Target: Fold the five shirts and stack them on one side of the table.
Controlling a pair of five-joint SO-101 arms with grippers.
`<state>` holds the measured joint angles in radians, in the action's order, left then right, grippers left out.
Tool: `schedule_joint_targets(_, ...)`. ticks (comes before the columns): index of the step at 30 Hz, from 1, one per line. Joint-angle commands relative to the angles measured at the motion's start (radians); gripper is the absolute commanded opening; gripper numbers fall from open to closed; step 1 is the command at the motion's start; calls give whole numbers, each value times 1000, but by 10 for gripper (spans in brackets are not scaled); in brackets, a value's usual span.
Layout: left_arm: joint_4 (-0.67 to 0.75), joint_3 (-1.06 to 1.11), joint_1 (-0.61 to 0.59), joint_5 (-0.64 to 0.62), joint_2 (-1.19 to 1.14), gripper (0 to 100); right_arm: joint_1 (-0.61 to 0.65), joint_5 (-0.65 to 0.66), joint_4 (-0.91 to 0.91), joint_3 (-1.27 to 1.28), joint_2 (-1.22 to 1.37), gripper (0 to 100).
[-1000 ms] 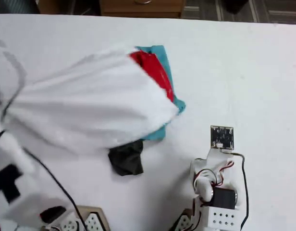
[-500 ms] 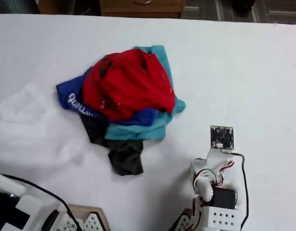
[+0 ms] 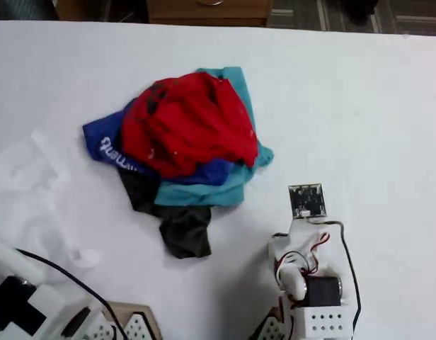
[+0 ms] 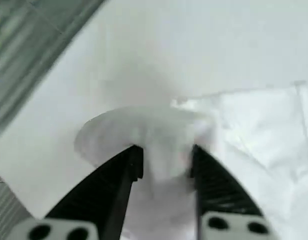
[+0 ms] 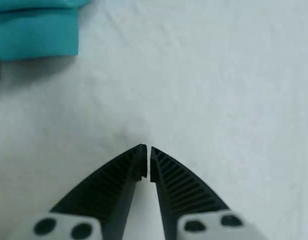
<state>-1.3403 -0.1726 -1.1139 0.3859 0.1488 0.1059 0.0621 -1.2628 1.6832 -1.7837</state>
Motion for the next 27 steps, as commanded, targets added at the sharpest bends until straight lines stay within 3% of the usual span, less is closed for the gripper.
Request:
schedule_joint_targets(1, 23, 79, 57, 11, 44, 314, -12, 2, 24, 9, -19, 22)
schedule_joint_targets(6, -25, 176, 187, 11, 52, 328, -111, 2, 107, 9, -19, 24)
schedule_joint_targets(12, -196, 177, 466, 3, 52, 328, -139, 3, 171, 9, -19, 25)
schedule_joint_targets(15, -235, 177, 621, -44, 52, 328, -143, 106, 173, 9, -19, 63)
schedule_joint_targets(19, -218, 177, 799, -133, 46, 331, -143, 307, 186, 9, -19, 194)
schedule_joint_targets(22, -183, 185, 913, -203, 44, 332, -143, 319, 179, 9, -18, 265)
schedule_joint_targets(27, -124, 189, 1066, -321, 34, 333, -143, 319, 179, 9, -18, 271)
